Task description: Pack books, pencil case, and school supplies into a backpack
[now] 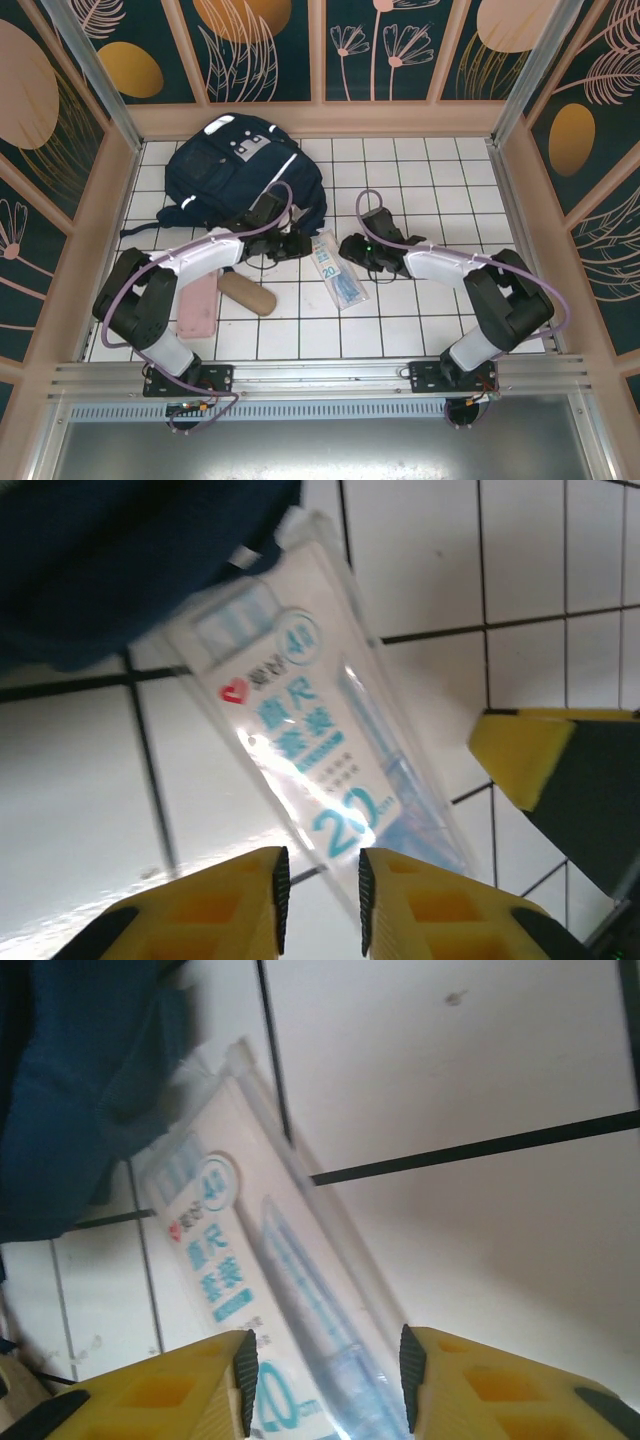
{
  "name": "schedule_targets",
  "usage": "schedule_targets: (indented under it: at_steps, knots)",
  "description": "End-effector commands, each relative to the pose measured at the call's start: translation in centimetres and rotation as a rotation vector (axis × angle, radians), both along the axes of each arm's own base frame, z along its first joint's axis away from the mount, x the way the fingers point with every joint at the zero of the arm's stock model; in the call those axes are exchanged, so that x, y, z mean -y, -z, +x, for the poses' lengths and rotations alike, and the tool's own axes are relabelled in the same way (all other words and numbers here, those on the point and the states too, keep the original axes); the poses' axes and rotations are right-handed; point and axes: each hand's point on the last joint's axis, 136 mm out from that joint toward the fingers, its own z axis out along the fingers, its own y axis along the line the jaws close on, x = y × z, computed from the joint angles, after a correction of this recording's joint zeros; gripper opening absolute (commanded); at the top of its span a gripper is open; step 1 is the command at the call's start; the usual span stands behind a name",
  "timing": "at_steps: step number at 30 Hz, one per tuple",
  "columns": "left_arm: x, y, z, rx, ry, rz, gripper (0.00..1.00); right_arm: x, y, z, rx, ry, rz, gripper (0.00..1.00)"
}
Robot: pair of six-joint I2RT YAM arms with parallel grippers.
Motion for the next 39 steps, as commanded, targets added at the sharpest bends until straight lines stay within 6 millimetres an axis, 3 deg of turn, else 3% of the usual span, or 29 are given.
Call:
schedule_targets:
  at_steps: [1,10,18,26,30,32,36,39]
  knots:
    - [1.1,2.0,-1.0,-0.06,-0.014,-0.005,0.26,0.7,2.1,-1.5,-0.053,-0.093,-0.024,0.45]
    - [0.2,7.4,-3.1,-0.173,-0.017,0.121,0.21,-0.9,4.6,-2.5,-0.118,-0.195,0.019,0.47]
    - [0.7,9.4,-3.6,-0.203,-0.012,0.117,0.2,-4.6,4.5,-4.3,-0.149,-0.305,0.108,0.46]
    - [0.7,9.8,-3.7,-0.205,-0.002,0.122,0.19,-7.0,0.9,-5.5,-0.132,-0.385,0.306,0.42]
    - [0.8,9.6,-3.6,-0.199,0.001,0.118,0.18,-7.1,0.2,-5.5,-0.125,-0.387,0.326,0.41]
    - [0.8,9.4,-3.5,-0.193,0.002,0.115,0.18,-6.6,0.6,-5.2,-0.129,-0.367,0.291,0.31]
    - [0.8,8.2,-3.1,-0.165,0.004,0.119,0.18,-5.2,1.2,-4.5,-0.134,-0.309,0.278,0.02]
    - [0.6,6.3,-2.2,-0.11,0.005,0.141,0.19,-4.0,0.8,-3.9,-0.108,-0.257,0.265,0.0]
